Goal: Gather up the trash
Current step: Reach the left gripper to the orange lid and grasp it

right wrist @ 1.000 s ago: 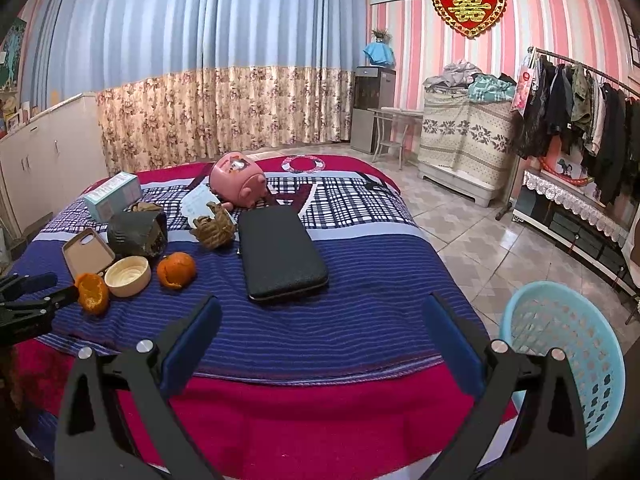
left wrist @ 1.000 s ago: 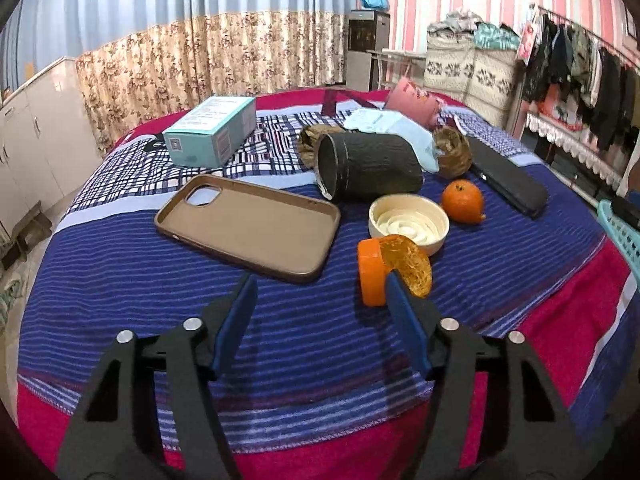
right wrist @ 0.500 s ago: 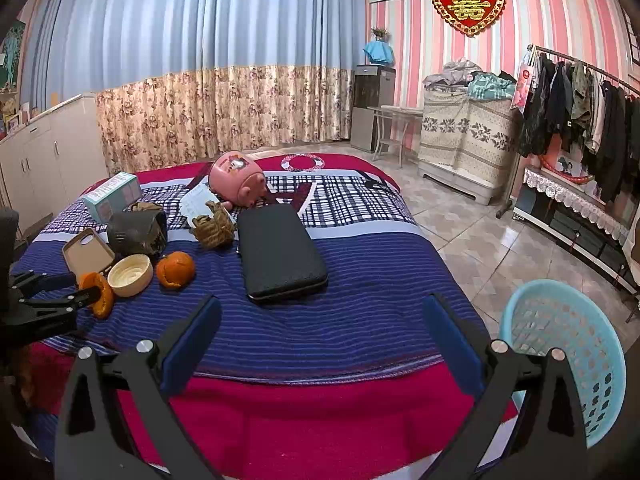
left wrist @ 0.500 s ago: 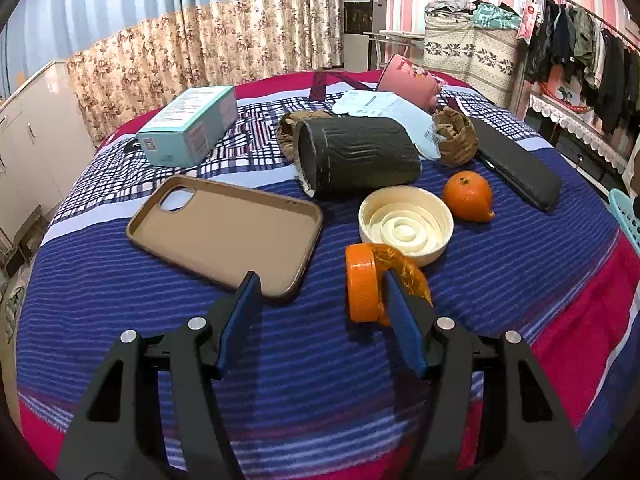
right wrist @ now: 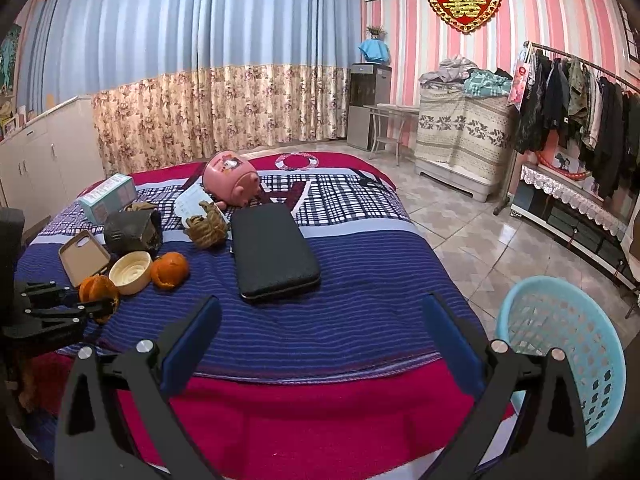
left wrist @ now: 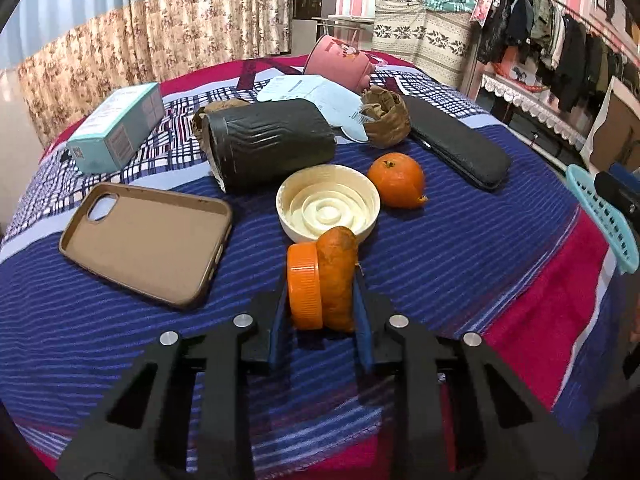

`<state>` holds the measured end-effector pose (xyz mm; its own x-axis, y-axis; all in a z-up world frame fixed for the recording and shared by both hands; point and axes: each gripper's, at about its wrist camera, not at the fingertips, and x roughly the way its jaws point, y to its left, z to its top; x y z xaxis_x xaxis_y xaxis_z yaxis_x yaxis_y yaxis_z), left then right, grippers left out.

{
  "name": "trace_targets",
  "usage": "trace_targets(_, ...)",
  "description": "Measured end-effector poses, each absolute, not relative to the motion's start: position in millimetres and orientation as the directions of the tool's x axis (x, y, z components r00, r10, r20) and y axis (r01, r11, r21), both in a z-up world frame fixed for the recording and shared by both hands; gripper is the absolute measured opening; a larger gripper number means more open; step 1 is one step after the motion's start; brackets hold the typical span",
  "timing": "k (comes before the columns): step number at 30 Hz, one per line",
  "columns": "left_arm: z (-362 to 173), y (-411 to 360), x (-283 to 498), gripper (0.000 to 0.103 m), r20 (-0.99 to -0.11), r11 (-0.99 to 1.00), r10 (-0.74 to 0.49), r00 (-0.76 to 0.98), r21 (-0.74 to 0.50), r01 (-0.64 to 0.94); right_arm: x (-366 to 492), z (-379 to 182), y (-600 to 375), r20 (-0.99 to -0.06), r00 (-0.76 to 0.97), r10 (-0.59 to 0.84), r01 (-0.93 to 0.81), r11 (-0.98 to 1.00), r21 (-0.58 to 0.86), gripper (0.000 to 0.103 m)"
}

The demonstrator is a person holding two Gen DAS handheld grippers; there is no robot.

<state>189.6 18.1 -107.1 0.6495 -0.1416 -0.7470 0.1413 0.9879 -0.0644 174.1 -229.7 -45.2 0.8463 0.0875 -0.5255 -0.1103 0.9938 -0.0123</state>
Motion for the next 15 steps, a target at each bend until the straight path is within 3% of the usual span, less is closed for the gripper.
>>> trace_targets(11, -92, 22, 176, 0.029, -0.72, 0.987, -0.135, 0.681, -0.038, 0.155, 174, -46, -232, -0.525, 0.847, 0.087, -0.108, 0.994, -0.01, 0.098)
trace_targets(15, -78, 28, 165, 0.05, -0.689, 0.99, -0.117, 0.715, -0.02, 0.143, 175, -46, -231, -0.526, 0.846, 0.085, -0.106, 0.994, -0.01, 0.098)
